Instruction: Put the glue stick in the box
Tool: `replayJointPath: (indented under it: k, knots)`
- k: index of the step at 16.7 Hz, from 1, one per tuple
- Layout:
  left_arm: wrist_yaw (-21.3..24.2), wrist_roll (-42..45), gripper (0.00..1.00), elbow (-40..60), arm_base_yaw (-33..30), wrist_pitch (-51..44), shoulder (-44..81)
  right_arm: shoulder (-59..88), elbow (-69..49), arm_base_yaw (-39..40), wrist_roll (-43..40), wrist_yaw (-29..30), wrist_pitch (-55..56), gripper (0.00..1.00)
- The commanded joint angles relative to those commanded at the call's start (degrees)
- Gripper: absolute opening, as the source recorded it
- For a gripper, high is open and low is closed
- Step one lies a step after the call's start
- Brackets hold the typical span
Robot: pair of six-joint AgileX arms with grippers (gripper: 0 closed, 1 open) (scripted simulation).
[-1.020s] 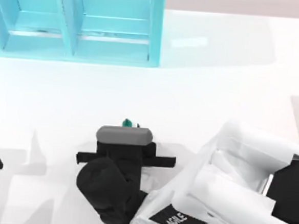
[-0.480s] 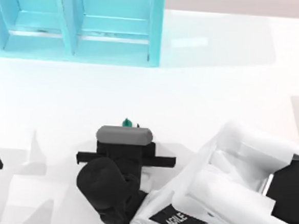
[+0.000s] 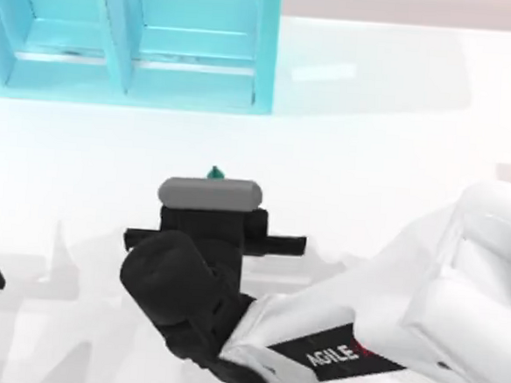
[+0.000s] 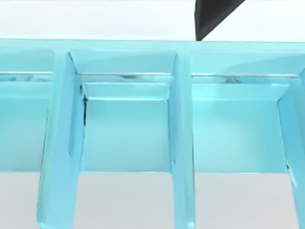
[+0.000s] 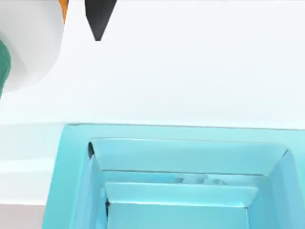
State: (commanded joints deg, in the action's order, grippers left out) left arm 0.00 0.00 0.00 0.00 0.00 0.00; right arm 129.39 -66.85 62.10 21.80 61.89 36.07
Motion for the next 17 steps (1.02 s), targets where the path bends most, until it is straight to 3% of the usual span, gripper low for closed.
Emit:
replayJointPath:
  k: [4,11,17]
  knots:
    - [0.0,0.0,1.00,0.0,0.0,0.0,0.0,-6.5,-0.3,0.2,0.1,0.0,-6.3,0.00]
    - [0.0,0.0,1.00,0.0,0.0,0.0,0.0,-6.5,-0.6,-1.2,-0.6,-0.2,-7.3,0.00]
    - [0.0,0.0,1.00,0.0,0.0,0.0,0.0,-8.7,-3.6,-18.3,-13.3,-7.5,-18.7,0.00]
